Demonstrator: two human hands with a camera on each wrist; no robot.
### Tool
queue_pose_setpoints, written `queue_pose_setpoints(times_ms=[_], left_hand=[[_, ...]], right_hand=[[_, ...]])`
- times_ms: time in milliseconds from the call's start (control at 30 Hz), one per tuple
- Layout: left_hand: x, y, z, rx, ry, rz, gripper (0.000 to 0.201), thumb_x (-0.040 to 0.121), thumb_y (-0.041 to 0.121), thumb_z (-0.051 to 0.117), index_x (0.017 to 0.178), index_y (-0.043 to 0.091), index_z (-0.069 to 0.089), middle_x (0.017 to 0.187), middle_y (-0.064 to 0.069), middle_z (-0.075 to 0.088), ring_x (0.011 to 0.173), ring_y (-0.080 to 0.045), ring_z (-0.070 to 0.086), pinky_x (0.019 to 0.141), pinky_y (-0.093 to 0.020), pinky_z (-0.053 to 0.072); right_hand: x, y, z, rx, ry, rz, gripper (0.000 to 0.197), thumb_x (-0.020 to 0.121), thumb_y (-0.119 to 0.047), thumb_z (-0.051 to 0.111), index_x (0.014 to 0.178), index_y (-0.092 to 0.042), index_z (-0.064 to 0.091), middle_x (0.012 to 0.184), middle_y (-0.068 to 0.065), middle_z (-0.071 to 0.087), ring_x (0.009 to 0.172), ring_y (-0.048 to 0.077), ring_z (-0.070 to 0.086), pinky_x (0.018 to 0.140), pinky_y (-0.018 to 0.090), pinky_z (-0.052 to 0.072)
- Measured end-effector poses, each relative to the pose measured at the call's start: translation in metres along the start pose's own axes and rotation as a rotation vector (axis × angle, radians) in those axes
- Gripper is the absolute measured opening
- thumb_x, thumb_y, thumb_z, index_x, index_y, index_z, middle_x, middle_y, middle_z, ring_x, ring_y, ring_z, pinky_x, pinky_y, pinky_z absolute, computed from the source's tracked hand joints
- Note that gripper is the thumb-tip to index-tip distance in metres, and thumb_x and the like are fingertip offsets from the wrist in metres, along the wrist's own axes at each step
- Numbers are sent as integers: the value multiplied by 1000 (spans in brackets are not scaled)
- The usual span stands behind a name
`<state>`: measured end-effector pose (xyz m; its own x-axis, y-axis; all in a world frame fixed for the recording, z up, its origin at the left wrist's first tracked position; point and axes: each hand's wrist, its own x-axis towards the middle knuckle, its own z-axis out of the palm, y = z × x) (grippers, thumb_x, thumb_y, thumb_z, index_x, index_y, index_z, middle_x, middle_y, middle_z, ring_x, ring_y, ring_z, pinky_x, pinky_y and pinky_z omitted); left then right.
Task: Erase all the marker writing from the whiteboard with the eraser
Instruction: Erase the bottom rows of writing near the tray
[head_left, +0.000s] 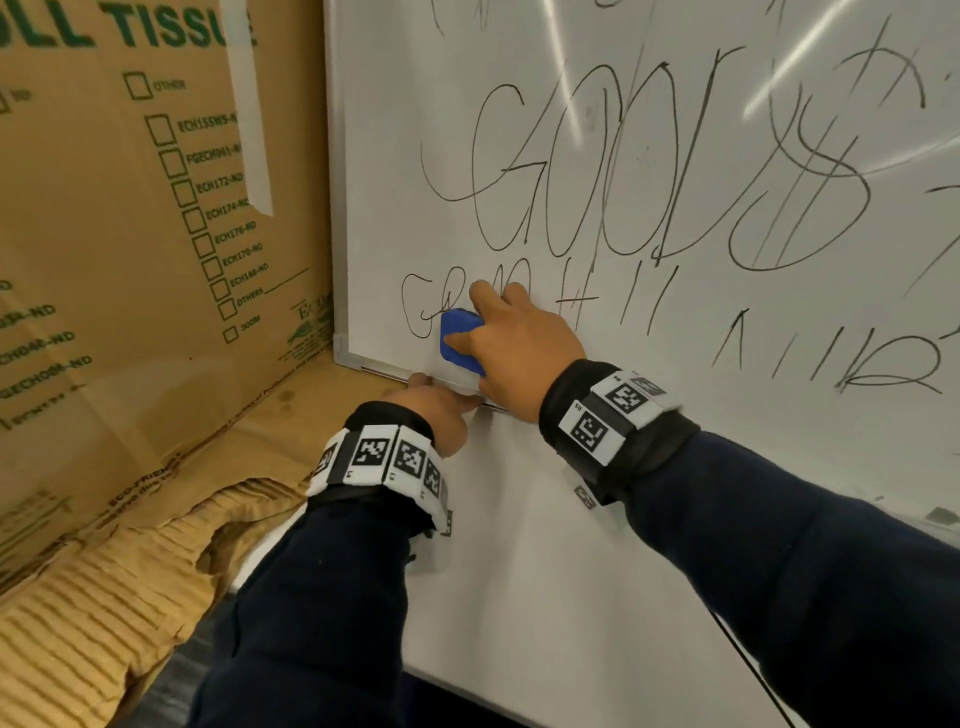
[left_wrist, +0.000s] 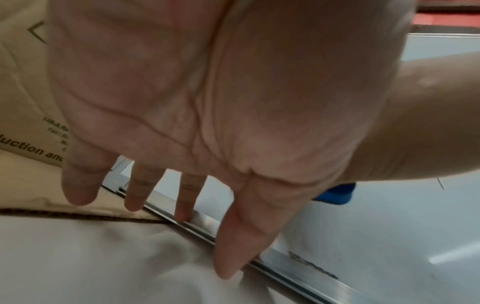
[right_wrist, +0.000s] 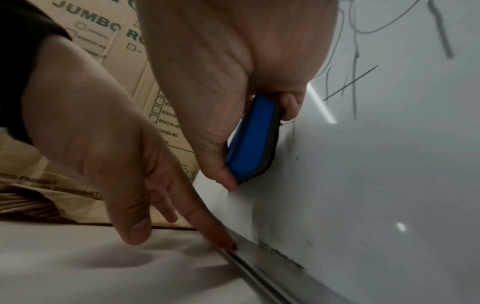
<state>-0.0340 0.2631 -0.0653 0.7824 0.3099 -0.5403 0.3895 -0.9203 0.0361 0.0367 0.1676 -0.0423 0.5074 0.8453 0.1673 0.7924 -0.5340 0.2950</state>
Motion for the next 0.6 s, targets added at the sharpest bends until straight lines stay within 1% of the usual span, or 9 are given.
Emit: queue_pose_setpoints(times_ms=[67, 100, 133, 267, 333, 400, 467, 533, 600], left_hand=[[8, -2, 2, 30, -13, -8, 67, 99, 17, 38, 155, 39, 10, 163, -11, 3, 149, -34, 13, 118, -51, 26], [10, -3, 3, 42, -17, -17, 66, 98, 18, 37, 156, 37, 11, 164, -10, 4, 149, -34, 14, 118, -51, 26], [13, -4, 5, 49, -16, -25, 65, 98, 19, 37, 156, 33, 12, 164, -11, 6, 149, -33, 16, 118, -50, 26], [14, -7, 6, 53, 28, -64, 55, 102, 21, 36, 154, 12, 20, 160, -15, 21, 146, -32, 24, 118, -46, 27], [12, -8, 6, 42, 54, -77, 54, 103, 20, 37, 153, 10, 21, 158, -14, 24, 144, -31, 28, 117, -45, 29], [13, -12, 7, 31, 63, -64, 57, 101, 21, 37, 155, 17, 19, 159, -13, 20, 144, -31, 27, 117, -45, 29], [14, -16, 9, 10, 47, -61, 63, 98, 23, 38, 156, 32, 15, 164, -9, 7, 148, -33, 17, 118, -49, 26], [10, -20, 10, -39, 32, -64, 67, 97, 21, 38, 154, 47, 13, 165, -4, -7, 149, -35, 9, 118, -51, 24], [4, -22, 12, -87, 45, -56, 69, 97, 19, 39, 151, 53, 14, 164, -3, -8, 147, -37, 11, 117, -51, 28]], right_hand=[[9, -8, 4, -10, 2, -6, 43, 79, -22, 74, 121, -27, 63, 131, 5, 37, 110, 30, 44, 58, 33, 40], [13, -12, 5, -13, 2, -11, 43, 79, -21, 74, 120, -26, 63, 132, 5, 37, 110, 30, 44, 58, 33, 41], [17, -16, 6, -17, 3, -17, 43, 78, -21, 74, 119, -26, 64, 132, 6, 37, 110, 31, 44, 57, 34, 41], [30, -28, 7, -26, 16, -48, 36, 80, -24, 74, 115, -26, 66, 134, 7, 36, 110, 32, 44, 57, 34, 36], [34, -30, 8, -22, 16, -53, 36, 80, -24, 74, 115, -27, 66, 132, 7, 37, 109, 32, 45, 57, 34, 38], [34, -30, 10, -23, 22, -56, 38, 80, -24, 74, 117, -27, 65, 132, 7, 37, 110, 32, 45, 57, 34, 38], [30, -26, 12, -13, 34, -56, 44, 80, -23, 74, 122, -27, 63, 133, 7, 36, 111, 32, 44, 59, 33, 39], [21, -19, 11, 5, 44, -50, 48, 82, -22, 73, 128, -29, 60, 132, 6, 35, 111, 32, 43, 62, 34, 44], [8, -9, 9, 14, 50, -37, 49, 83, -22, 71, 130, -31, 58, 128, 6, 36, 110, 31, 43, 65, 35, 47]])
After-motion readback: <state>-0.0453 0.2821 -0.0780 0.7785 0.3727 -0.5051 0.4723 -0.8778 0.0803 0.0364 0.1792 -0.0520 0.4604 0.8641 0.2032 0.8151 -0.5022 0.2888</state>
